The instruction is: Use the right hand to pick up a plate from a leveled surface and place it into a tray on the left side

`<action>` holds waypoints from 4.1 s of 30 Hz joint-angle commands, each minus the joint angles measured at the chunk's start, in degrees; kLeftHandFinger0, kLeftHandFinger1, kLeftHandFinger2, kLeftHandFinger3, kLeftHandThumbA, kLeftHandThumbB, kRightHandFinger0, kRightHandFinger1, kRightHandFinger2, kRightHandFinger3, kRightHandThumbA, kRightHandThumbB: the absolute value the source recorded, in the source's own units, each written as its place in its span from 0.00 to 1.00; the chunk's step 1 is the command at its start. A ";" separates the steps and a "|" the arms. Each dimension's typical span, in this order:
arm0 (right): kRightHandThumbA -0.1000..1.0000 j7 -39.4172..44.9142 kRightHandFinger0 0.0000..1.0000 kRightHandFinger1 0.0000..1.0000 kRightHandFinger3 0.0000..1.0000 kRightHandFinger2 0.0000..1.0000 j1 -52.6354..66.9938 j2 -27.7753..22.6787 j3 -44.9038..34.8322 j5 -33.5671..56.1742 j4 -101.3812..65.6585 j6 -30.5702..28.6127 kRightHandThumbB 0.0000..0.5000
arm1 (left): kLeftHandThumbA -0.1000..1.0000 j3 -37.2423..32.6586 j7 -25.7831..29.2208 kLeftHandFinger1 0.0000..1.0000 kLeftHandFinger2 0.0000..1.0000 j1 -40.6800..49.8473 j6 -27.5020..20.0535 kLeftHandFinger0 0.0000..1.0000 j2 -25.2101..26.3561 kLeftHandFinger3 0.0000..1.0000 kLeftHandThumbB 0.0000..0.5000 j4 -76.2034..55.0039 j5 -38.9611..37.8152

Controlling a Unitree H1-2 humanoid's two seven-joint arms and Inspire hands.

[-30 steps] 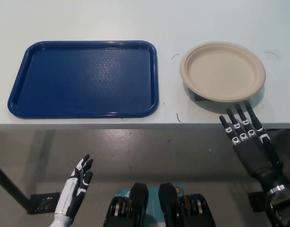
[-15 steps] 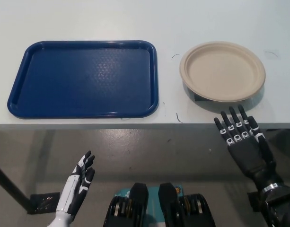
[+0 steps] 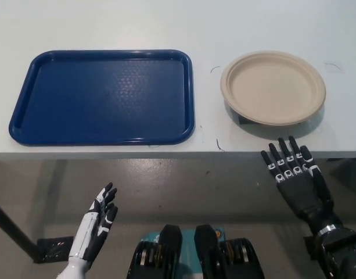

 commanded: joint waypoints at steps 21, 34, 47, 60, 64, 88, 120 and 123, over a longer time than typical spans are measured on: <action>1.00 4.00 1.00 1.00 1.00 1.00 -11.34 -1.22 -3.99 -6.83 8.45 -1.30 0.83 | 0.92 -0.48 1.14 1.00 1.00 -1.08 -2.28 1.00 0.88 1.00 0.39 -0.52 -0.21; 0.62 -15.55 0.22 0.31 0.62 0.48 -22.82 -4.84 -2.91 -17.78 21.04 1.07 0.48 | 0.92 -0.60 0.87 1.00 1.00 -1.70 -2.28 1.00 1.07 1.00 0.41 -0.28 -0.42; 0.00 -24.84 0.00 0.06 0.71 0.52 -23.62 -2.03 -6.79 -17.89 19.25 1.04 0.05 | 0.93 -0.60 0.40 1.00 1.00 -2.25 -2.28 1.00 1.47 1.00 0.43 -0.08 -0.31; 0.00 -27.58 0.00 0.13 0.78 0.56 -19.82 -0.91 -4.74 -18.07 9.07 1.07 0.06 | 0.94 -0.88 0.44 1.00 1.00 -3.09 -2.28 1.00 1.78 1.00 0.41 -0.14 0.01; 0.00 -30.15 0.00 0.05 1.00 0.57 -16.19 1.06 -1.93 -19.41 -5.71 1.07 0.03 | 0.93 -1.02 0.61 1.00 1.00 -3.48 -2.28 1.00 1.86 1.00 0.40 0.07 -0.03; 0.00 -40.31 0.00 0.30 0.99 0.63 -14.86 -4.67 16.72 -12.83 -40.49 1.07 0.03 | 0.95 -1.40 0.52 1.00 1.00 -4.00 -2.28 1.00 2.23 1.00 0.43 0.92 0.82; 0.00 -23.82 0.00 0.34 0.87 0.84 -51.51 13.64 23.99 -37.28 39.66 -13.05 0.22 | 0.89 -1.92 -1.01 1.00 1.00 -5.96 -1.52 1.00 1.95 1.00 0.49 3.23 0.95; 0.00 -22.30 0.00 0.40 0.85 0.87 -53.55 14.40 23.28 -38.92 45.52 -16.03 0.27 | 0.88 -2.12 -1.26 1.00 1.00 -6.19 -1.61 1.00 1.89 1.00 0.47 3.24 0.91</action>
